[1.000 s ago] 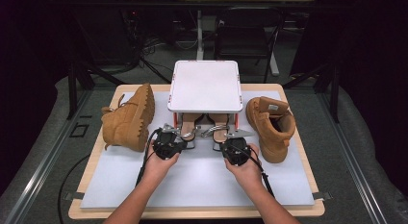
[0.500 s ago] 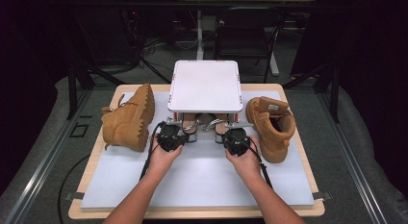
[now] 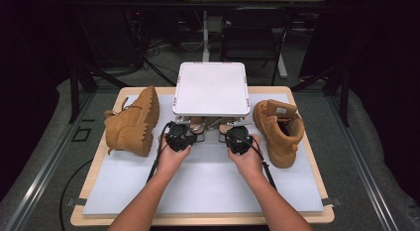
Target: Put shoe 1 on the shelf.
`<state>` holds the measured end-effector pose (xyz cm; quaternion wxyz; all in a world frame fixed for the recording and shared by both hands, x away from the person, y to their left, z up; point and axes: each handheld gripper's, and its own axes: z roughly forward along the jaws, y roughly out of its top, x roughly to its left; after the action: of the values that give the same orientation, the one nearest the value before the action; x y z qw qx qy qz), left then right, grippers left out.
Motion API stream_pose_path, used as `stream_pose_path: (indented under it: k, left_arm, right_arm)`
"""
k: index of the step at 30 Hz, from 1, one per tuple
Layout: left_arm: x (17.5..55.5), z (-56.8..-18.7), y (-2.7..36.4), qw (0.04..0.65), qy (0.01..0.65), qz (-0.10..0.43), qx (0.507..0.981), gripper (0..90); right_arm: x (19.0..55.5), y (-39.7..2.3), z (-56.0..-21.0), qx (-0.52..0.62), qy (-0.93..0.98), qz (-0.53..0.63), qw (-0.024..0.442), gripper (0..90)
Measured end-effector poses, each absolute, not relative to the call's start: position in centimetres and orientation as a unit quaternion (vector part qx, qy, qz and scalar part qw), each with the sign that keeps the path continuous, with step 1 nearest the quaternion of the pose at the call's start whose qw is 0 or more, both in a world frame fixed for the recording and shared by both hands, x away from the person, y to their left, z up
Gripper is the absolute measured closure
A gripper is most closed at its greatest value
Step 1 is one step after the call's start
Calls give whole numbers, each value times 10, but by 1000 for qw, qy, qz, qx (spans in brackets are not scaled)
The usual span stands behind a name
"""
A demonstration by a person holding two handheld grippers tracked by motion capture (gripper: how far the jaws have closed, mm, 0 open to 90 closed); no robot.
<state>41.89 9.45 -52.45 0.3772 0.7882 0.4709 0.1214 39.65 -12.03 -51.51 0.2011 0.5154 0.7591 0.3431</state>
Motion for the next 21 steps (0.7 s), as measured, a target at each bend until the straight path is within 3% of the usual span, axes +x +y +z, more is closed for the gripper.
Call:
stream_pose_path:
  k: [21]
  left_arm:
    - [427,-529,94,375,468,134,789,897]
  right_arm:
    - [407,-119,-522,522,754,339,207,900]
